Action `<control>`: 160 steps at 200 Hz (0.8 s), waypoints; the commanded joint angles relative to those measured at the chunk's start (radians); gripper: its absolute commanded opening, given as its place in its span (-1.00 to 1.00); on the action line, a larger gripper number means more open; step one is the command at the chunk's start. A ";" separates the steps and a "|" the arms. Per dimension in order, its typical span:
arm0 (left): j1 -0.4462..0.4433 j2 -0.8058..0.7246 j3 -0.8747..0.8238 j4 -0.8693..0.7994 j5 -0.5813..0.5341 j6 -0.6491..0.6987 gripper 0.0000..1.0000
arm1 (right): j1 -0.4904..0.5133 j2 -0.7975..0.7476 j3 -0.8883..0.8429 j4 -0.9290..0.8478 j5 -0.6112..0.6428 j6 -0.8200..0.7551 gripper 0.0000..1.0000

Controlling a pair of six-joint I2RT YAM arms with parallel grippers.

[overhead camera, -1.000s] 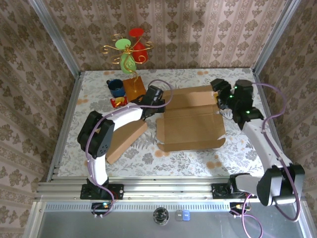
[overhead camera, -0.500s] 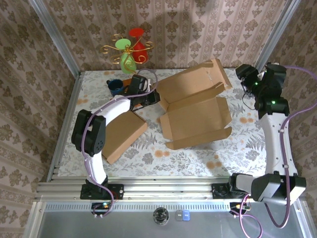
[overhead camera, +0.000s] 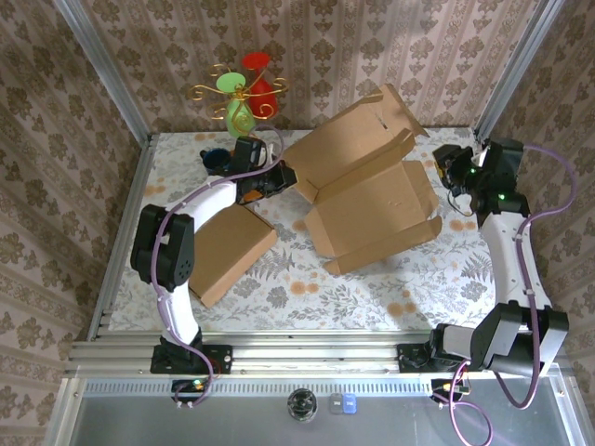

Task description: Fold the paper box

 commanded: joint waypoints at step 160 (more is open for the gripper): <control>-0.015 -0.011 0.041 0.007 0.025 -0.015 -1.00 | 0.101 0.118 0.086 0.047 -0.199 -0.102 -0.10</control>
